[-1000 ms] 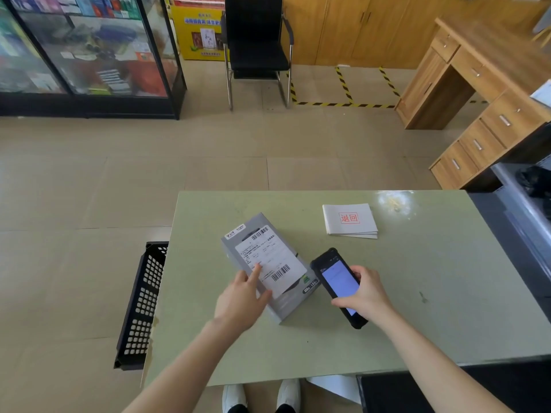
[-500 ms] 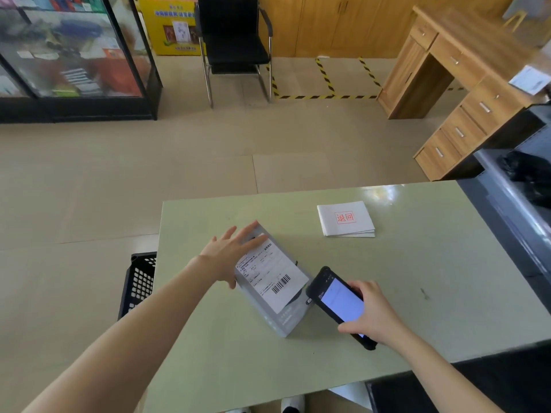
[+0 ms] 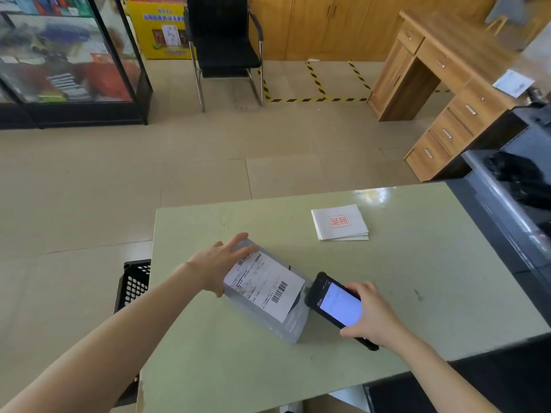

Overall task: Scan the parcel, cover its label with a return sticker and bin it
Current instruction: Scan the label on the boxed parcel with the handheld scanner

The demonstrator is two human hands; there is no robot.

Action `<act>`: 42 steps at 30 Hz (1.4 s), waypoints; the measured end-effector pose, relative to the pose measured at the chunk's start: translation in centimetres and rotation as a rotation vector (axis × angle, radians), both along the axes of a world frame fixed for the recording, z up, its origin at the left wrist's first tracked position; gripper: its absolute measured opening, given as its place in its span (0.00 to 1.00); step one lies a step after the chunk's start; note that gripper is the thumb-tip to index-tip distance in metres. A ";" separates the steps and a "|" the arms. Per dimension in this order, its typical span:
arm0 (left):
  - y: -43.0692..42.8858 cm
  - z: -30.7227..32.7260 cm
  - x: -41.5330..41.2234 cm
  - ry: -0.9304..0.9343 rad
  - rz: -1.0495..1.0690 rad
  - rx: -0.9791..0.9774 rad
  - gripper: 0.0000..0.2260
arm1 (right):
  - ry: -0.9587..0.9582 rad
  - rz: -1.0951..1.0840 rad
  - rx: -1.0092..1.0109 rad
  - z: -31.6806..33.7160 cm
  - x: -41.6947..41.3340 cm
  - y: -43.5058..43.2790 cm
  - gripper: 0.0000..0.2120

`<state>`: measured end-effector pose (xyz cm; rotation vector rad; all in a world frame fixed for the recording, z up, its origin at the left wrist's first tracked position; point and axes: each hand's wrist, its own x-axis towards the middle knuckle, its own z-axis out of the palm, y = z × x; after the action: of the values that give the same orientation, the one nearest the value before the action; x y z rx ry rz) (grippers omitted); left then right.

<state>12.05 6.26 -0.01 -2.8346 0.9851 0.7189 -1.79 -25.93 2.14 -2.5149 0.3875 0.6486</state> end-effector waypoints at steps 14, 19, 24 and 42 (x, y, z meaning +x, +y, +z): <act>3.0 6.8 -3.0 -0.275 0.100 0.079 0.54 | -0.100 0.252 -0.201 2.4 1.1 2.3 0.45; 2.7 7.4 -4.0 -0.299 0.107 0.117 0.53 | -0.121 0.266 -0.207 2.4 0.8 2.1 0.45; 2.4 7.7 -4.2 -0.303 0.112 0.131 0.54 | -0.125 0.252 -0.208 2.4 0.4 1.6 0.44; -3.5 2.7 -0.6 -0.183 -0.183 0.231 0.63 | 0.068 -0.429 -0.206 -4.9 -1.4 -5.7 0.32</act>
<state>11.43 2.75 2.74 -2.5197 1.0395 0.5070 -3.18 -31.66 -2.77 -2.4809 1.0298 0.5435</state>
